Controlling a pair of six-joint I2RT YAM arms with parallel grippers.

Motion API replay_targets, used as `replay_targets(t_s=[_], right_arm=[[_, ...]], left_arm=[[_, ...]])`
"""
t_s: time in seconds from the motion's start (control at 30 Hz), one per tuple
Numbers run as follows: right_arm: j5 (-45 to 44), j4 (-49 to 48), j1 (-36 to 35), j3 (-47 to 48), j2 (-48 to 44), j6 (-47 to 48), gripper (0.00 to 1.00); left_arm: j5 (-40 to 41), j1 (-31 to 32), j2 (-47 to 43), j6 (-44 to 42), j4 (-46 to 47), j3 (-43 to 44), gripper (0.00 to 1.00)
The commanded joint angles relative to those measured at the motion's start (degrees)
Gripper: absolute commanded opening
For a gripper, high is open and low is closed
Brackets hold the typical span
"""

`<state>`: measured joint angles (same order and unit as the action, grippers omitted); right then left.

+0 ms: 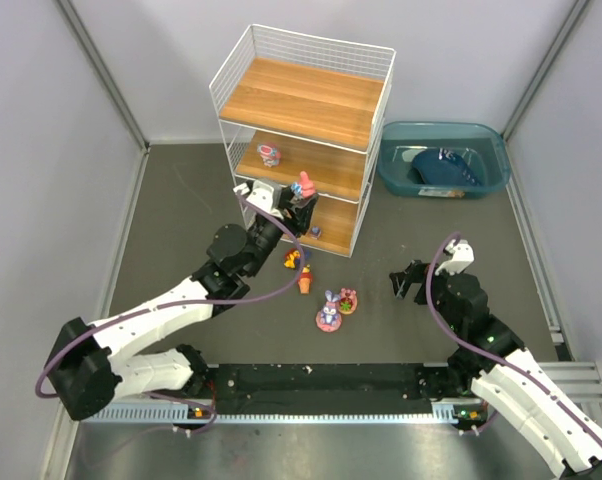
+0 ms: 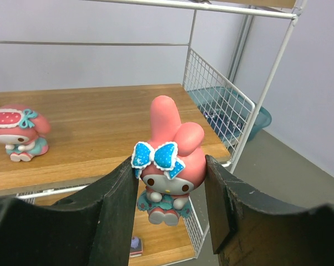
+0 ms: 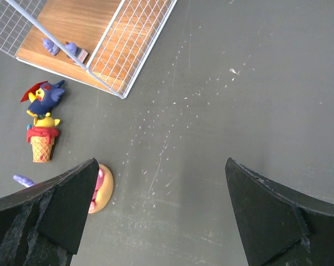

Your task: Place and organize the plastic toys onto the shelf

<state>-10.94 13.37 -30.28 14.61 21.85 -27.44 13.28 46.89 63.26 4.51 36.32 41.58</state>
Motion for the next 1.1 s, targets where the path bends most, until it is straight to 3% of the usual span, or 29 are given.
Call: replay_targets(t_s=[0.0, 0.2, 0.3, 0.5, 0.63, 0.8, 1.07], right_arm=[[-0.84, -1.15, -0.48, -0.02, -0.22, 0.46, 0.99], [-0.84, -1.24, -0.57, -0.02, -0.14, 0.46, 0.99], [-0.75, -1.24, -0.48, -0.02, -0.14, 0.46, 0.99], [-0.75, -1.41, -0.57, -0.11, -0.22, 0.55, 0.99], [-0.49, -1.50, -0.57, -0.11, 0.12, 0.46, 0.99], [-0.40, -1.68, -0.57, -0.11, 0.21, 0.55, 0.99], [-0.31, -1.59, -0.57, -0.20, -0.40, 0.63, 0.99]], left_arm=[[0.26, 0.13, 1.77, -1.00, 7.64, 4.12, 0.00], [1.05, 0.13, 1.51, -1.52, 8.86, 3.59, 0.00], [-0.79, 0.04, -2.16, -2.05, 3.96, 4.64, 0.00], [-2.38, -0.05, -10.70, -3.97, -15.20, 12.10, 0.00], [-0.27, -1.45, -10.54, -5.83, -24.70, 23.33, 0.00], [-7.37, -9.35, -6.94, -3.82, -24.28, 28.90, 0.00], [-18.10, -20.08, -0.08, 1.63, -14.71, 32.07, 0.00]])
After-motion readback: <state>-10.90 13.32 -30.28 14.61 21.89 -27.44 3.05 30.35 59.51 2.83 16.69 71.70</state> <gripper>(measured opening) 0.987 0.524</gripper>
